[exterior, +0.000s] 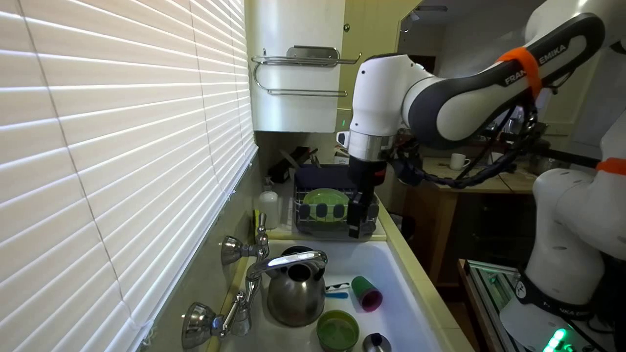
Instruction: Push the faucet nozzle to the left and move the kettle to the left of the sink as well
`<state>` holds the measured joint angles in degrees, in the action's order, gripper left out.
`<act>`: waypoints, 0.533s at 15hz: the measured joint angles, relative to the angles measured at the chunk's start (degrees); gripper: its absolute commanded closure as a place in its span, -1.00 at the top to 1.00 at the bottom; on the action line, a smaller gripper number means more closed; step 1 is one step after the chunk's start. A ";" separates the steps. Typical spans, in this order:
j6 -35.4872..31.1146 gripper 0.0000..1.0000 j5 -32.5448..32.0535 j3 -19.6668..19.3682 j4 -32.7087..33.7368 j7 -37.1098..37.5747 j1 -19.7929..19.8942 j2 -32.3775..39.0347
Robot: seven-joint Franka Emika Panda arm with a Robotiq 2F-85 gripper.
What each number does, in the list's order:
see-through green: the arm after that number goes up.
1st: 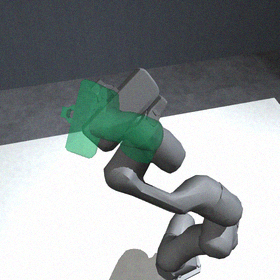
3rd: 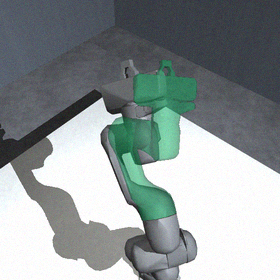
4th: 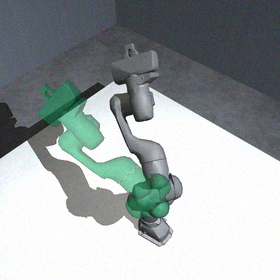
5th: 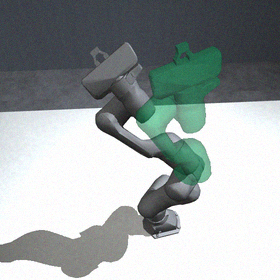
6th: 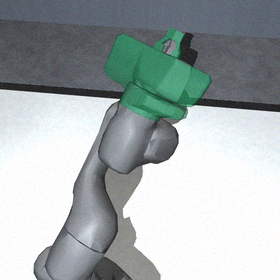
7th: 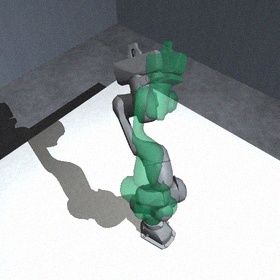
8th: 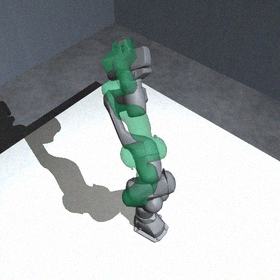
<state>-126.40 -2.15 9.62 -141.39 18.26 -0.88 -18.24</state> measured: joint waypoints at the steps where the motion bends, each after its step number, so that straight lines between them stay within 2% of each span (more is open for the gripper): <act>1: -2.44 -0.42 -0.91 -0.23 0.53 -0.41 0.24 1.68; 5: -10.48 -0.98 -4.86 -0.30 3.63 -0.57 0.20 9.04; 8: -12.66 -1.00 -6.34 -0.24 6.79 -0.75 -0.55 13.53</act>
<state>-139.07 -8.49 9.39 -134.60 17.51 -1.42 -4.71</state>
